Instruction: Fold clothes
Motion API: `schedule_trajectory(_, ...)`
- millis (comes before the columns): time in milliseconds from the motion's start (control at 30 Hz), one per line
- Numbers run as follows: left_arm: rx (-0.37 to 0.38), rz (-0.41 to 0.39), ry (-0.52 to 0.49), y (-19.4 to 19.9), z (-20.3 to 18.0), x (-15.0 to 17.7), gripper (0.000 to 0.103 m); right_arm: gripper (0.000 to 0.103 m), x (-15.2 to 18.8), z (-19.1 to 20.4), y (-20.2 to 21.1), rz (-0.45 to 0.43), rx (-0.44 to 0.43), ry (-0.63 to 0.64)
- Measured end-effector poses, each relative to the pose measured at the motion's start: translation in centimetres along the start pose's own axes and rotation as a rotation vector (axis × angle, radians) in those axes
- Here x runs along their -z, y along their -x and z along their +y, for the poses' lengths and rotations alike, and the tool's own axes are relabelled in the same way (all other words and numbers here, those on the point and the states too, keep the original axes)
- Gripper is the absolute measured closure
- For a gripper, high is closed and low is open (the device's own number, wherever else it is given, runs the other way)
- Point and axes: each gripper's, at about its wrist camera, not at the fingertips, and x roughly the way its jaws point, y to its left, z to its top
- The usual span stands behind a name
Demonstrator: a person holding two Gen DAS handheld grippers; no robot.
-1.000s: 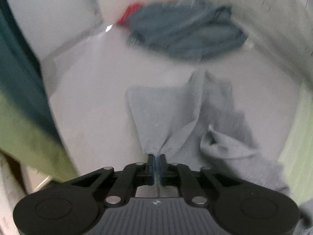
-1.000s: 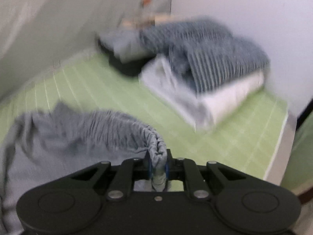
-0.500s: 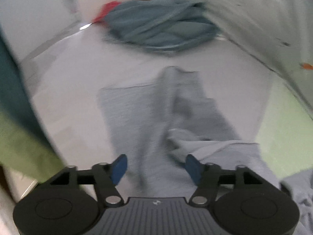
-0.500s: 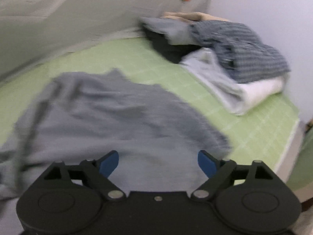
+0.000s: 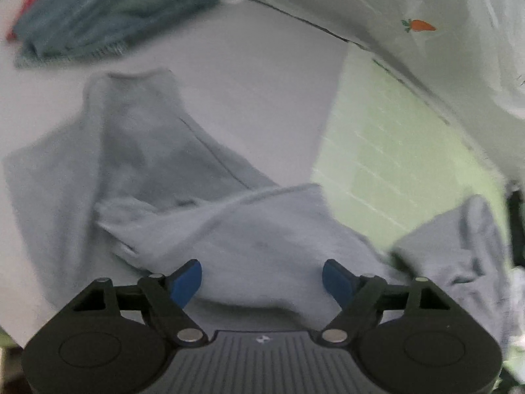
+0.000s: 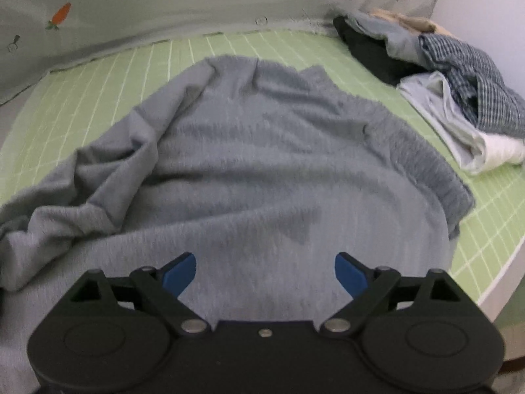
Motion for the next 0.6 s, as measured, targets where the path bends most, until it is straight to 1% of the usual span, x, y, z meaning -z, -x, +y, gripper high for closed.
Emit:
schedule_trajectory(67,0.054,0.023,0.017,-0.2,-0.6,0.3,0.014,0.01,0.2,0.0,-0.1,0.012,0.005,-0.009)
schedule_trajectory(133,0.076,0.034,0.019,-0.5,-1.4,0.6,0.01,0.008,0.2,0.2,-0.2,0.016,0.009,-0.013)
schedule_trajectory(267,0.025,0.055,-0.001,-1.8,-3.0,1.0,0.01,0.007,0.2,0.5,-0.7,0.031,0.009,0.002)
schedule_trajectory(367,-0.007,0.061,-0.008,-2.3,-3.3,1.1,0.013,0.007,0.1,0.5,-0.9,0.035,0.0,0.012)
schedule_trajectory(433,-0.031,0.043,0.003,-2.1,-3.4,1.1,0.026,0.007,-0.2,0.4,-1.1,0.034,0.0,0.016)
schedule_trajectory(467,-0.057,0.035,0.001,-2.0,-3.5,1.0,0.041,0.007,-0.3,0.3,-1.3,0.035,0.002,0.012)
schedule_trajectory(500,-0.08,0.032,-0.008,-2.0,-3.7,0.9,0.061,0.007,-0.5,0.2,-1.5,0.037,0.005,0.006)
schedule_trajectory(533,-0.089,0.03,-0.013,-1.9,-3.8,0.7,0.073,0.007,-0.7,0.1,-1.7,0.039,0.008,-0.001)
schedule_trajectory(567,-0.083,0.032,-0.009,-1.8,-3.8,0.5,0.094,0.007,-0.9,0.0,-1.9,0.041,0.011,-0.007)
schedule_trajectory(600,-0.079,0.029,-0.004,-1.7,-3.9,0.2,0.095,0.007,-1.1,-0.1,-2.0,0.041,0.013,-0.013)
